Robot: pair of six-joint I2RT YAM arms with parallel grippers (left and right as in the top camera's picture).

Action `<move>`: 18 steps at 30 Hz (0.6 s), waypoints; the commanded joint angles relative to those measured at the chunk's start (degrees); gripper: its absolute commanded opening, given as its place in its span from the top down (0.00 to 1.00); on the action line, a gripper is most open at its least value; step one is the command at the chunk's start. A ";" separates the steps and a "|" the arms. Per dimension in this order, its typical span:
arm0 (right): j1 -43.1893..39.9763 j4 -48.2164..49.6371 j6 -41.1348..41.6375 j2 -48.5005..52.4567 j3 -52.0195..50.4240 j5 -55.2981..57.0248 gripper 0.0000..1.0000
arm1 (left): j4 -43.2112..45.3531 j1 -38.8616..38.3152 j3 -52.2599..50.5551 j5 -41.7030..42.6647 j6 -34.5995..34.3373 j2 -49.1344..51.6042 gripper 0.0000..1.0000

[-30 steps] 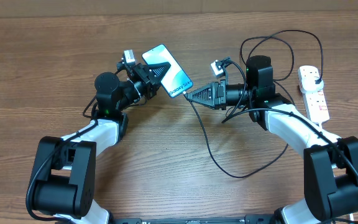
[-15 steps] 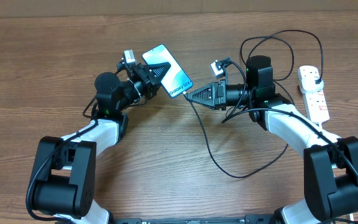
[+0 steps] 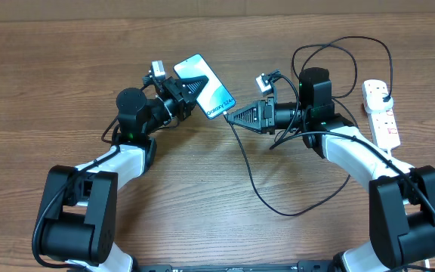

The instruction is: Plug charger to phone and switch on socket

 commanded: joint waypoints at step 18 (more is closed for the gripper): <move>-0.42 0.63 0.00 -1.05 0.76 1.51 0.96 | 0.46 -1.51 0.20 8.63 6.12 -0.87 0.96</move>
